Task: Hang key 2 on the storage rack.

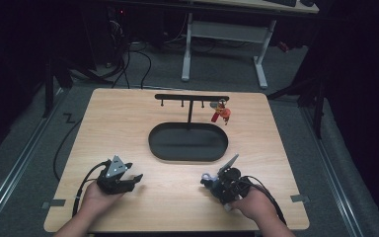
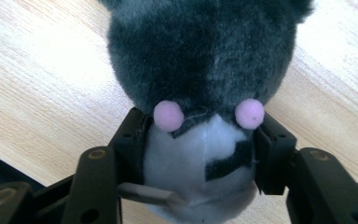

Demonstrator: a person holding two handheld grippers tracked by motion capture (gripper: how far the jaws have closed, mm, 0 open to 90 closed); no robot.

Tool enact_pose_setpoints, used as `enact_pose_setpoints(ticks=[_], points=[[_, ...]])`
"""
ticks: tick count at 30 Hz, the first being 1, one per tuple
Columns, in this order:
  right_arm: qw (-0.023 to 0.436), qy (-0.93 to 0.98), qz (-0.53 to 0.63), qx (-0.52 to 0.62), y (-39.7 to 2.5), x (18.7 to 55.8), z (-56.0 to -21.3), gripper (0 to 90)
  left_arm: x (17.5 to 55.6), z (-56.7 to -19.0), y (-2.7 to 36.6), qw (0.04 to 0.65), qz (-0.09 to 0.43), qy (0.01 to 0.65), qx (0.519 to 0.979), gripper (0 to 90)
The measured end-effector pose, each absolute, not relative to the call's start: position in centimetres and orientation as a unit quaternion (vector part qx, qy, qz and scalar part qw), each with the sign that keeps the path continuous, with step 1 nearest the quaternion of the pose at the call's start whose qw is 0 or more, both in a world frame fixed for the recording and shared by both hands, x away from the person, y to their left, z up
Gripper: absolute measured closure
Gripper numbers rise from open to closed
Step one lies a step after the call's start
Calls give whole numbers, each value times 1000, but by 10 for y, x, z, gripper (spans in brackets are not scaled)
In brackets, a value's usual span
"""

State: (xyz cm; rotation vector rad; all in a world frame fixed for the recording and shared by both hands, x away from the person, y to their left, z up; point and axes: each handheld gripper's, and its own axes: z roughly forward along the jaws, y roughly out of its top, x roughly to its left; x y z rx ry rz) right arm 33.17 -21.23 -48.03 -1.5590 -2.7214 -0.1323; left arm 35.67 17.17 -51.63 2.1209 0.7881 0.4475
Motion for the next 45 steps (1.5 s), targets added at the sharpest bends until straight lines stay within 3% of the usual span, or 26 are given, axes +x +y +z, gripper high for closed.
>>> enact_pose_setpoints(ticks=[45], points=[[6, -854, -64, -516, -199, 375, -387, 487, 357, -516, 175, 411, 176, 313, 838, 404]])
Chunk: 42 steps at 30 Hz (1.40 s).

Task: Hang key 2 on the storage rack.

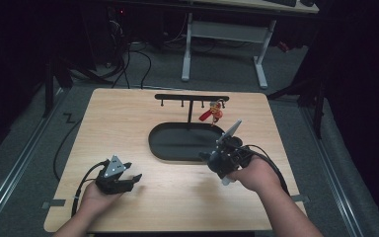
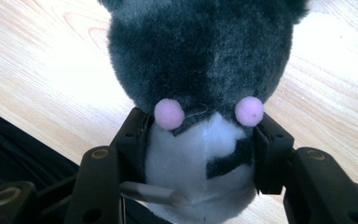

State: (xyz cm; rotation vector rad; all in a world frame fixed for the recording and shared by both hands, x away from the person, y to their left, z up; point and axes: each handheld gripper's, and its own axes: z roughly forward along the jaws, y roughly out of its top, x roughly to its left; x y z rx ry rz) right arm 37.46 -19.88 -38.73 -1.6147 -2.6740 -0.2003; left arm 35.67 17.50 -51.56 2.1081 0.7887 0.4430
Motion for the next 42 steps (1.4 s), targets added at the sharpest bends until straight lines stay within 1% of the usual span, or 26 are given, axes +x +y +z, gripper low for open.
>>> enact_pose_setpoints(ticks=[8, 12, 20, 29, 37, 42], points=[[11, -854, -72, -516, -198, 382, -380, 487, 357, -516, 175, 410, 176, 313, 838, 404], [26, -850, -84, -519, -199, 386, -374, 487, 357, -516, 175, 409, 176, 312, 839, 404], [21, -847, -87, -524, -201, 395, -362, 487, 356, -516, 175, 407, 175, 312, 840, 404], [28, -849, -82, -522, -198, 408, -346, 487, 356, -516, 175, 406, 175, 312, 841, 404], [25, -849, -76, -522, -189, 424, -330, 487, 357, -516, 176, 408, 174, 314, 840, 404], [24, -850, -74, -522, -187, 431, -326, 487, 357, -516, 178, 409, 172, 315, 839, 404]])
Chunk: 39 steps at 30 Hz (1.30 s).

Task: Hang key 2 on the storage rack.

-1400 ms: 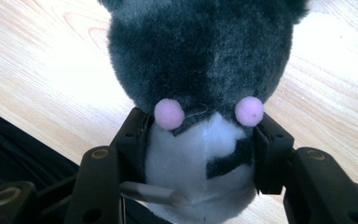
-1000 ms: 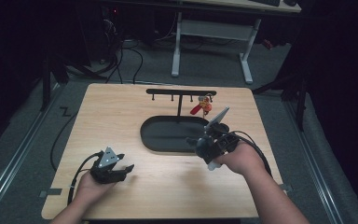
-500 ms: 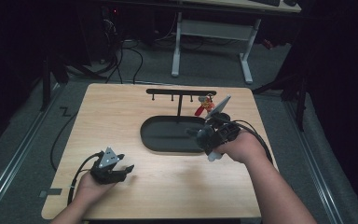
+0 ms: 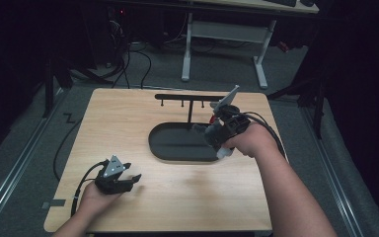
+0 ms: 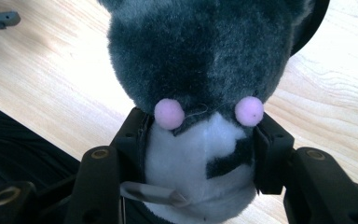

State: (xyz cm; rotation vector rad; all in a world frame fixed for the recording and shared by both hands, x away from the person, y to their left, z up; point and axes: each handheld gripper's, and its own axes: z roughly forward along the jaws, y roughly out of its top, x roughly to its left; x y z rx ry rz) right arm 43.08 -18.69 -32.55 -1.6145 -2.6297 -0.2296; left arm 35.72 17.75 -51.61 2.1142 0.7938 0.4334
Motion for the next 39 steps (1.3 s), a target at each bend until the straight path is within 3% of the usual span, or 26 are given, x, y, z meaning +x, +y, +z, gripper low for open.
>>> enact_pose_setpoints(ticks=[39], points=[[-12, -830, -88, -551, -187, 483, -298, 485, 359, -517, 179, 407, 169, 314, 841, 404]])
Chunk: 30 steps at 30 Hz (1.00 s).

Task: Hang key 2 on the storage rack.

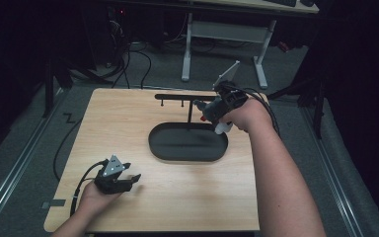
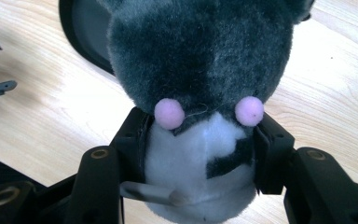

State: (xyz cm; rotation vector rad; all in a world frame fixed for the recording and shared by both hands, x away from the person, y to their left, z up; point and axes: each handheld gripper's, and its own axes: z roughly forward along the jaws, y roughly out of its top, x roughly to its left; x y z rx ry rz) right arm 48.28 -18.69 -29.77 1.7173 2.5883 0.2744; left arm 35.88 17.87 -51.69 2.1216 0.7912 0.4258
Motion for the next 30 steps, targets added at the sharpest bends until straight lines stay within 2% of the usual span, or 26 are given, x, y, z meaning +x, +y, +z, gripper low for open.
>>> enact_pose_setpoints(ticks=[30], points=[[-5, 823, 71, 564, -188, 491, -353, 476, 358, -518, 177, 403, 166, 310, 845, 404]])
